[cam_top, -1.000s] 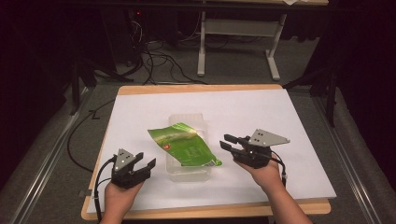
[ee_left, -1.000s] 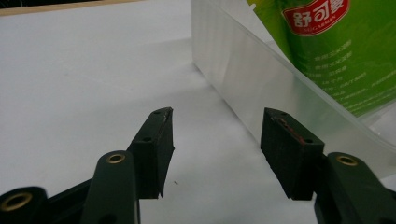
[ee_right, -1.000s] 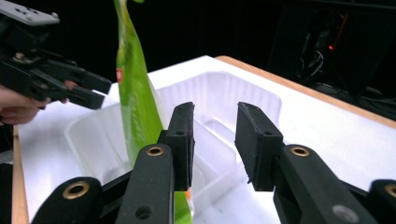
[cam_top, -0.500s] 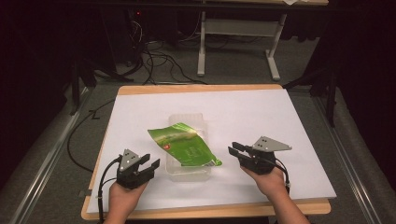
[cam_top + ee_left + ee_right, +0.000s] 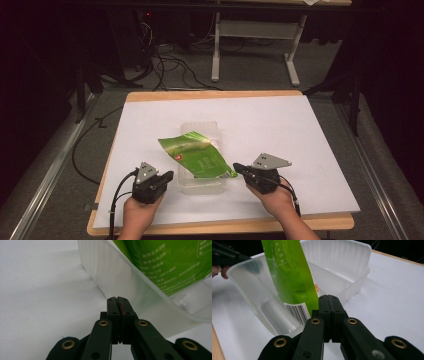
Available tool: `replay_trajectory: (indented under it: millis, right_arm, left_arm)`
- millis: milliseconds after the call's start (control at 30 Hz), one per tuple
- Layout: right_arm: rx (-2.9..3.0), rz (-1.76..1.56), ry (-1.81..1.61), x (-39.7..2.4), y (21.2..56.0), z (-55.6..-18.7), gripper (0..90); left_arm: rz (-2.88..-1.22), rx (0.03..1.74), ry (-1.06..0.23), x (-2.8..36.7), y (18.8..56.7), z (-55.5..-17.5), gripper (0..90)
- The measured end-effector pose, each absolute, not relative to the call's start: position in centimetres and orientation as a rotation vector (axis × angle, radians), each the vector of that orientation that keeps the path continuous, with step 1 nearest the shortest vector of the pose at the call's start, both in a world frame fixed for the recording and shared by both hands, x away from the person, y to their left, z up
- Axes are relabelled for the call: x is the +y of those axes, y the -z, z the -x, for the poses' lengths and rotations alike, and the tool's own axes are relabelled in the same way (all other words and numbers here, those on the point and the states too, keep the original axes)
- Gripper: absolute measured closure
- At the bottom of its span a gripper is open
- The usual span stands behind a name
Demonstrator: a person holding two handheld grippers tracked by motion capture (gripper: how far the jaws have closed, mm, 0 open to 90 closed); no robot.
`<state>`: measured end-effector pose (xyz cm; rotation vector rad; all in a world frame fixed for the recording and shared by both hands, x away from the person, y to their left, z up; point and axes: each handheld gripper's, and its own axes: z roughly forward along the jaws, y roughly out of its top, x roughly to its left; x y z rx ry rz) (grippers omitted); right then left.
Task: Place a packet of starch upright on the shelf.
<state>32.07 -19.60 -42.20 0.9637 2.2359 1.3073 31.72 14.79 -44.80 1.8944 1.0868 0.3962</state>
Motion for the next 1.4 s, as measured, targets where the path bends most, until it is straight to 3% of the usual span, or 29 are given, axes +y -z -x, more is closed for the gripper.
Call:
replay_trajectory:
  millis: [1400]
  right_arm:
    - [2.312,-0.937,-1.276,-15.4,44.2,-33.4,90.0]
  left_arm:
    - [-1.930,1.077,-0.351,13.5,45.5,-31.5,90.0]
